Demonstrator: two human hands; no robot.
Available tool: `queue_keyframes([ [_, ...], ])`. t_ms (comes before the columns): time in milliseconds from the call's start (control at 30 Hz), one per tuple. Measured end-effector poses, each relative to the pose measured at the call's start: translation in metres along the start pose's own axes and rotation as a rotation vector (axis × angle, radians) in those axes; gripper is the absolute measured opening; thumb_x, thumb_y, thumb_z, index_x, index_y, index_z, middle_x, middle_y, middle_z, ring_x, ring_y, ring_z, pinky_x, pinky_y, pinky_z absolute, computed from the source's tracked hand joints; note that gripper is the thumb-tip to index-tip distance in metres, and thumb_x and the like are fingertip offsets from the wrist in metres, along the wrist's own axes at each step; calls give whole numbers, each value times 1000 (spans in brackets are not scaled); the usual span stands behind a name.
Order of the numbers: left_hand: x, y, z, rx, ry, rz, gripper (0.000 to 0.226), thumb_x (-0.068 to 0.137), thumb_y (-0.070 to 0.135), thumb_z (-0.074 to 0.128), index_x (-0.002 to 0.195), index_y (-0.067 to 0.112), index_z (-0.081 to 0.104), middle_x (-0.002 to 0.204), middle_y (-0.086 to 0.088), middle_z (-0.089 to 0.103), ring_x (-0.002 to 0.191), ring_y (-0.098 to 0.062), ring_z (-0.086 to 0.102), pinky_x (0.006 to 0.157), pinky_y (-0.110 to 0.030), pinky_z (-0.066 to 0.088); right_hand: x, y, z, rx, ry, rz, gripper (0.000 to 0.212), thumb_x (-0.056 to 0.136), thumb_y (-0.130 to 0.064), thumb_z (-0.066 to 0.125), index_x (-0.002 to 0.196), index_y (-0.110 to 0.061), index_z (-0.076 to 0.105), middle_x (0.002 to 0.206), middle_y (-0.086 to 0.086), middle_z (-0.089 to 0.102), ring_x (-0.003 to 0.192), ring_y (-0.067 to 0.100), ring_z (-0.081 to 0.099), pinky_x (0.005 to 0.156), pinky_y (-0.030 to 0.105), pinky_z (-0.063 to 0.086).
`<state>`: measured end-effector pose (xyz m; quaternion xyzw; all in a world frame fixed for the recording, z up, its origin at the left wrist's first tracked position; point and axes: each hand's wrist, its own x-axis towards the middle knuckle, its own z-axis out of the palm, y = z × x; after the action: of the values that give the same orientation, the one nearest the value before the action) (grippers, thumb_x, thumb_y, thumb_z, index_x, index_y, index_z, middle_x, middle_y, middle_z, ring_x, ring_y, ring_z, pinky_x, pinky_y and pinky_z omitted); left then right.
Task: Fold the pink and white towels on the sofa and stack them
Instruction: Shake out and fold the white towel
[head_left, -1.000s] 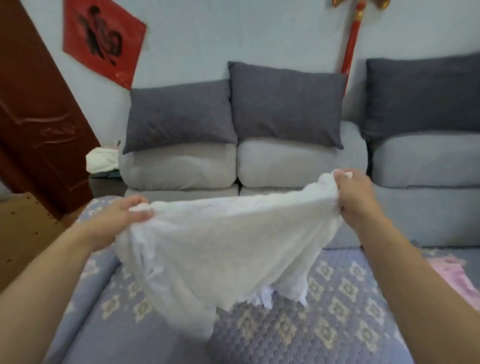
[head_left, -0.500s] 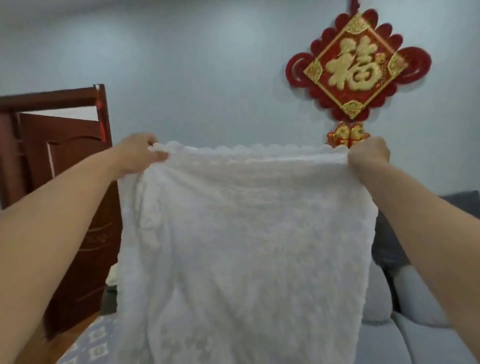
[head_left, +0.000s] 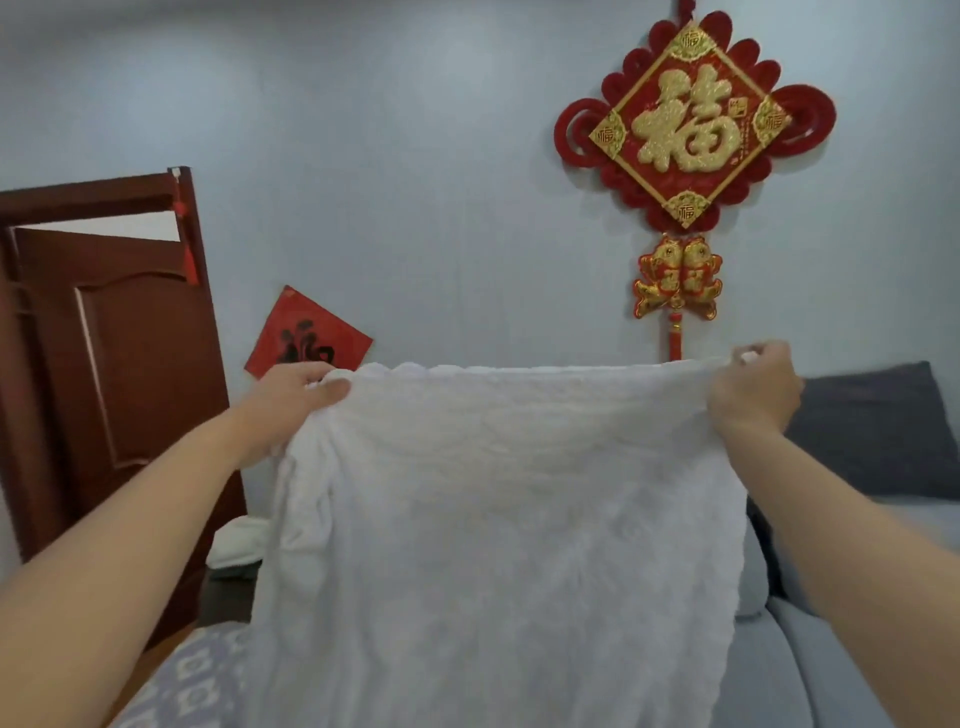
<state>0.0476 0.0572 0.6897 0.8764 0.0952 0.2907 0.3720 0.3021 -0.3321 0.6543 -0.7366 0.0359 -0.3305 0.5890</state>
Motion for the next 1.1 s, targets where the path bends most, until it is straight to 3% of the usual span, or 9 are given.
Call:
queue_keyframes([
  [133,-35,-15,28,103,-380,-134,17,97,36,62,100,29,78,102,9,77,97,-11,72,89,-33,52,5,63,-12,-356,-146,-10,23,100,-16,49,117,-3,58,113,24,62,107,44,58,86,47,48],
  [300,-51,-28,78,93,-474,-181,21,96,38,63,91,24,78,97,4,77,95,-18,72,91,-41,54,15,116,-19,-500,-189,64,24,98,-17,52,113,0,61,117,31,59,107,50,58,90,50,51],
  [500,-64,-58,146,-377,-734,-534,30,92,23,66,114,2,70,108,-13,71,93,-23,67,85,-36,55,35,175,-21,-792,-356,194,30,98,-10,50,118,9,62,125,28,60,117,44,57,91,41,47],
  [600,-75,-73,201,-248,-819,-553,22,95,27,67,105,8,73,102,-9,72,86,-20,68,81,-36,54,5,203,-21,-1029,-440,99,32,95,-21,54,122,-7,63,126,19,60,120,37,55,99,42,42],
  [667,-82,-79,234,-129,-889,-472,21,94,34,69,99,16,76,99,-2,75,86,-16,68,80,-35,54,-33,193,-6,-905,-675,31,41,100,-41,43,127,-17,62,131,11,59,123,31,53,103,39,41],
  [733,-89,-76,262,-72,-931,-363,19,93,37,70,96,19,77,94,2,76,83,-11,66,79,-35,55,-95,172,6,-387,-1102,109,43,103,-50,44,130,-21,60,129,-1,65,121,15,57,103,32,42],
  [867,-101,-77,289,-112,-911,-270,16,94,34,68,87,23,77,84,6,73,77,-5,62,77,-29,49,-207,159,16,-74,-1651,-28,27,93,-37,69,113,-21,61,93,-18,64,85,-1,58,75,18,43],
  [1000,-110,-106,277,-166,-830,-343,18,93,34,70,102,19,76,95,2,75,83,-7,66,81,-27,52,-216,205,18,-158,-1536,7,30,93,-38,68,77,-14,60,69,-8,51,64,8,45,62,31,35],
  [1100,-117,-141,245,-73,-758,-440,50,72,66,77,110,34,73,108,3,73,99,-8,67,86,-22,51,-193,243,9,-149,-1318,168,29,95,-35,66,71,-18,62,67,-9,62,64,8,55,62,29,41],
])
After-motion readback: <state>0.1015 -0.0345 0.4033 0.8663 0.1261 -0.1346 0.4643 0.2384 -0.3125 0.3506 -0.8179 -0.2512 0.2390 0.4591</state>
